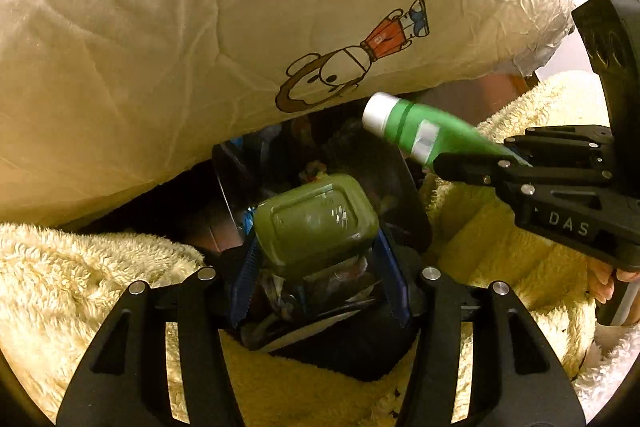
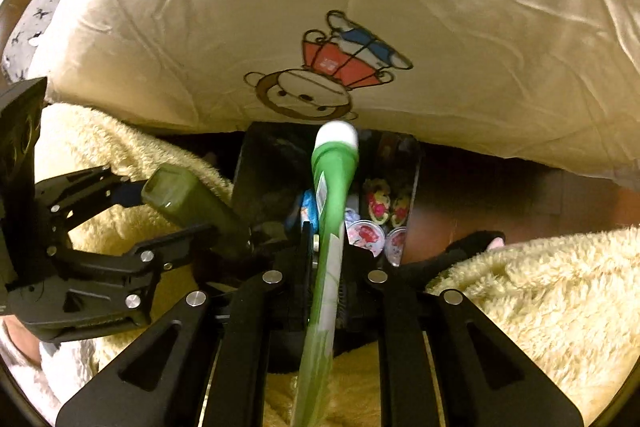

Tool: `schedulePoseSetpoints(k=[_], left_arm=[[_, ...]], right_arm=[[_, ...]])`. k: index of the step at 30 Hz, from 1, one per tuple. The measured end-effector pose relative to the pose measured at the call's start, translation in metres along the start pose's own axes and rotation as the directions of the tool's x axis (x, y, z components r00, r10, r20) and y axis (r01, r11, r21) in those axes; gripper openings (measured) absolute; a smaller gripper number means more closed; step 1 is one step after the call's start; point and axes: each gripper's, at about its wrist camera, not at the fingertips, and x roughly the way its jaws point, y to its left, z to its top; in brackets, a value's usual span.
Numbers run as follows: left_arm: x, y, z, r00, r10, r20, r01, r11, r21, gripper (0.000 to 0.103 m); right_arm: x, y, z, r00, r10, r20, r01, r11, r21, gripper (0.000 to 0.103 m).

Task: Collect trash
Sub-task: 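Carry the bottle and green tube down into the bin and release both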

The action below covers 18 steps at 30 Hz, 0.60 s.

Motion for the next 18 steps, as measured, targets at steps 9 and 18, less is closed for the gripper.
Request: schedulePoseSetpoints(k=[9, 18], left_arm=[[-0.045, 0.009, 0.007, 0.992, 0.017, 0.122, -0.015, 1.0, -0.017, 0.085], [-0.129, 0.014, 0.028, 0.938, 0.096, 0.332, -0.095, 0.995, -0.019, 0.091]], right_arm=[[-0.042, -0.012, 0.013, 0.99, -0.014, 0.14, 0.013, 1.0, 0.011, 0.067], [-0.132, -0.011, 0.047, 0.911, -0.009, 0.412, 0.015, 1.0, -0.013, 0.093]])
